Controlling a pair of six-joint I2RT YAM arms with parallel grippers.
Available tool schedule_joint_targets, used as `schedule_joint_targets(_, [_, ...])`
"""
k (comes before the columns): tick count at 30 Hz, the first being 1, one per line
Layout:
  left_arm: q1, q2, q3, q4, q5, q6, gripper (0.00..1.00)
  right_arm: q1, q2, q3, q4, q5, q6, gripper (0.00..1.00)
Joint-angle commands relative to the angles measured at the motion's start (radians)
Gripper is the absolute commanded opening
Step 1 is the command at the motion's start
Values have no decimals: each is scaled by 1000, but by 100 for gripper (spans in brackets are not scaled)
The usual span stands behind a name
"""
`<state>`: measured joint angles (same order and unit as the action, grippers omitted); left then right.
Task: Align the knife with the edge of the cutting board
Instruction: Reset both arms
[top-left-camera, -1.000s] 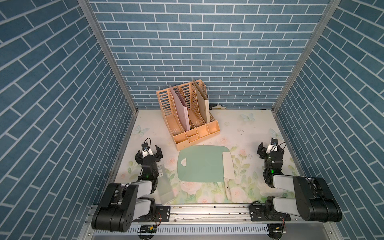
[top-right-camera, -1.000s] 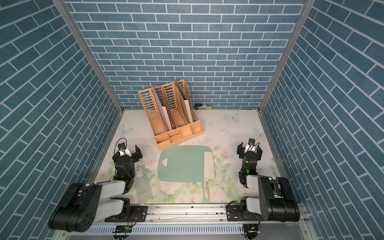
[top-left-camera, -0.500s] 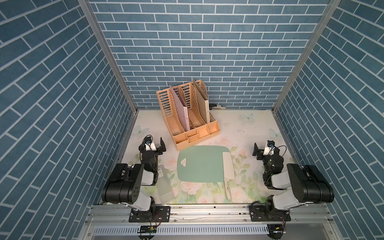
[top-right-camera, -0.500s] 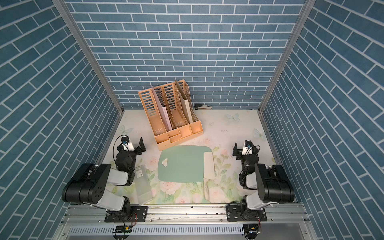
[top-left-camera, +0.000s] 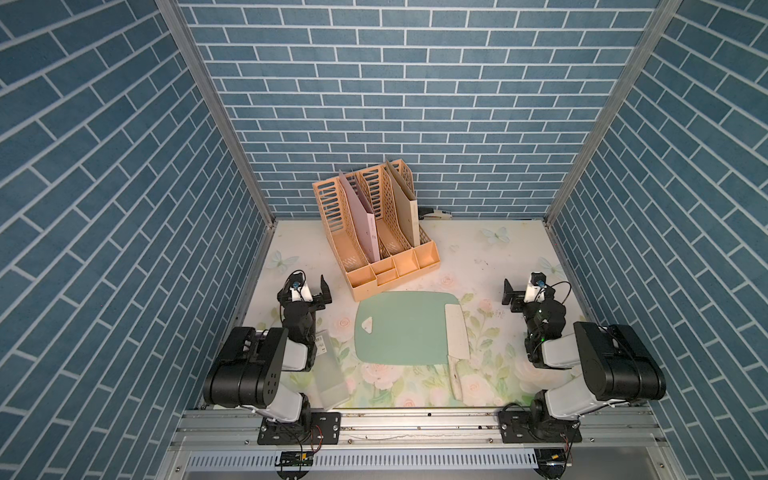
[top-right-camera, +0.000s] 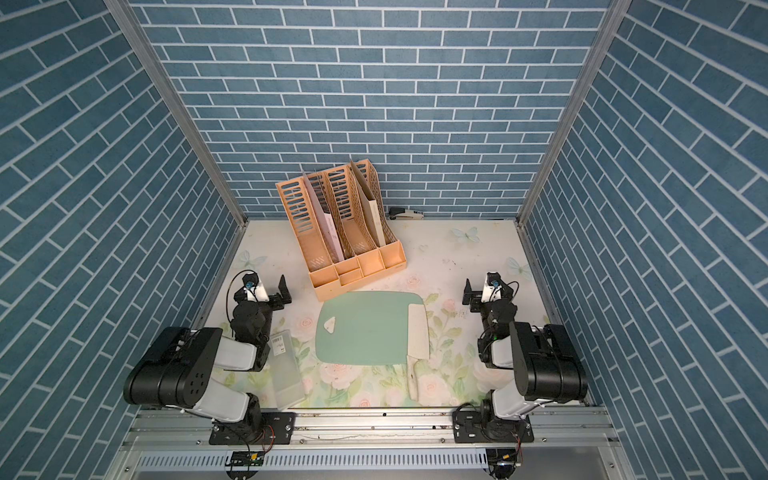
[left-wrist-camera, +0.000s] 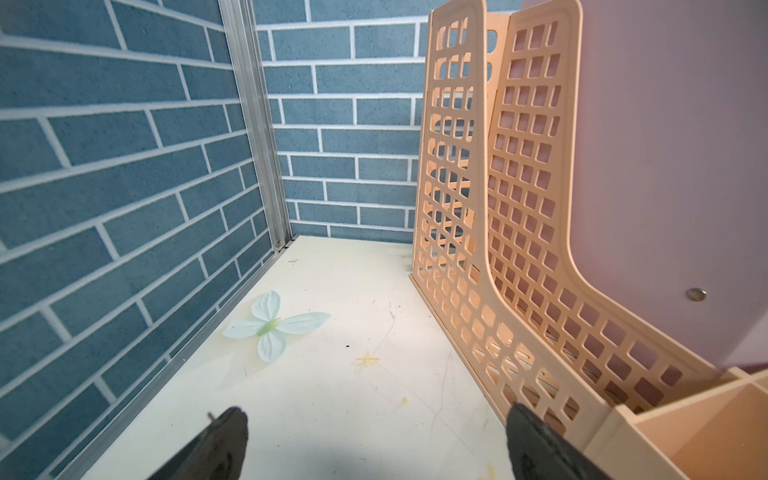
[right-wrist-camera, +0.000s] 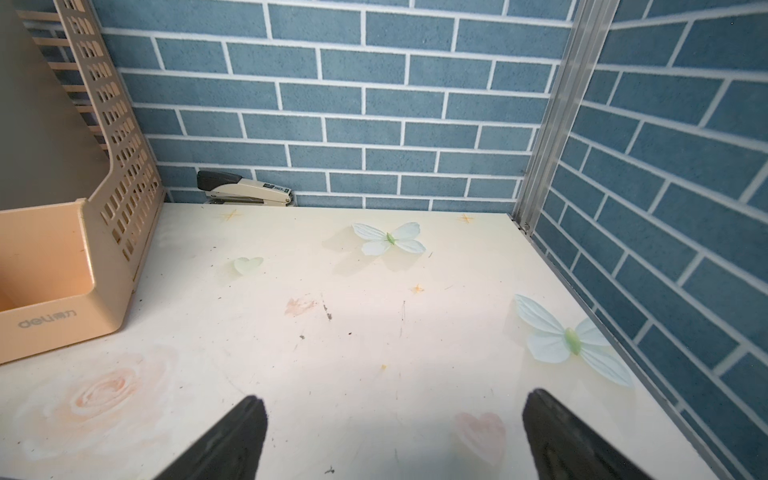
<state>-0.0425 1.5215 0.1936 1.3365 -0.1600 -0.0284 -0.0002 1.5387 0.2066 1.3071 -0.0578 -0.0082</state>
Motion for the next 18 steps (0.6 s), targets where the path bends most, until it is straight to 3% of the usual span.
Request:
schedule_joint_targets(1, [-4,7,1,0,-6,12,99,5,-5,4,-6,-12,-16,100])
schedule_joint_targets(18, [-3,6,1,-2,-5,12,99,23,-7,10,-19,1,-32,100])
